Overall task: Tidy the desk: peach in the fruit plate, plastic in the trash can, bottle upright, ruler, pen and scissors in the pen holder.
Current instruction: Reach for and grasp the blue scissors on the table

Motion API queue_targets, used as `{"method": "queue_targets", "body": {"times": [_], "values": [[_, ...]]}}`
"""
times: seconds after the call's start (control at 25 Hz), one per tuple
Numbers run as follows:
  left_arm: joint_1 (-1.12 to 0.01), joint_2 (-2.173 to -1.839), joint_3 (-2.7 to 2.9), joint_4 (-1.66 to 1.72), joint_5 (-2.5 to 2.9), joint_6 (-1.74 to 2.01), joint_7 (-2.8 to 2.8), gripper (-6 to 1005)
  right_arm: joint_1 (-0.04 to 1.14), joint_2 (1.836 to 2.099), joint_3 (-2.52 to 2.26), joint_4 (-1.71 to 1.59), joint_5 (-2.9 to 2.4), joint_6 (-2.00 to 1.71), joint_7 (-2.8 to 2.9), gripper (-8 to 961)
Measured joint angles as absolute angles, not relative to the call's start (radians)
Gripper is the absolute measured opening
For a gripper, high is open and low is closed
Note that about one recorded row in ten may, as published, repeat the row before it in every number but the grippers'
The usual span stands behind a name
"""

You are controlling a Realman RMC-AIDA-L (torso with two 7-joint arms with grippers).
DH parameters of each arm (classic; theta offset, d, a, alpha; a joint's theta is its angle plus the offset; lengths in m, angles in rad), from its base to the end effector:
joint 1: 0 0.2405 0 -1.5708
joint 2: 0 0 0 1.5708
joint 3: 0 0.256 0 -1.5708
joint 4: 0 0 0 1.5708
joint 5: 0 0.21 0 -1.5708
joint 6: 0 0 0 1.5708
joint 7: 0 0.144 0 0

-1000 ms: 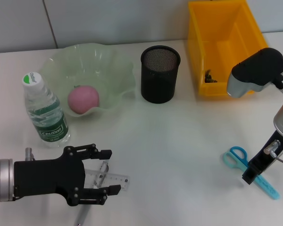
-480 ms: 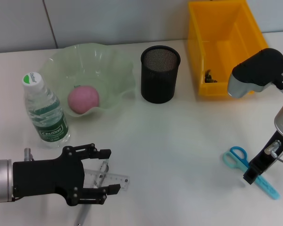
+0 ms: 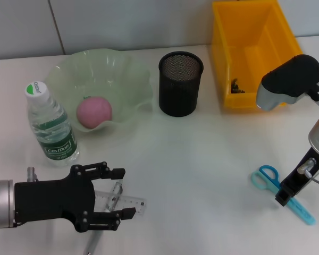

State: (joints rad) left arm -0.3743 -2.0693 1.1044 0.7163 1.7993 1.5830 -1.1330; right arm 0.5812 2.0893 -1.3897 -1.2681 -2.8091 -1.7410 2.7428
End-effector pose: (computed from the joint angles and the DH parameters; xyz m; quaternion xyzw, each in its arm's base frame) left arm -0.2622 0.2784 -0.0330 -0.9724 -0.0721 -0.2152 0.0548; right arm 0.2317 0.3236 0.0046 -0.8221 0.4513 -0.3092 0.1573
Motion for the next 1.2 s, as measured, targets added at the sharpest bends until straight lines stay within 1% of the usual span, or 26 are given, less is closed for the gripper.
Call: {"method": "queue_targets", "body": {"times": [0.36,1.2], "values": [[-0.376,-2.069,1.104,0.716,1.796,1.589,-1.136,818,0.580,2.089,-1.390,-1.259,-2.807,-1.739,2.743,409],[-0.374,-2.069,1.104,0.718,1.796,1.592,-1.140,812,0.570,2.089,-1.412,-1.265,-2.806,-1.725,2.740,398]]}}
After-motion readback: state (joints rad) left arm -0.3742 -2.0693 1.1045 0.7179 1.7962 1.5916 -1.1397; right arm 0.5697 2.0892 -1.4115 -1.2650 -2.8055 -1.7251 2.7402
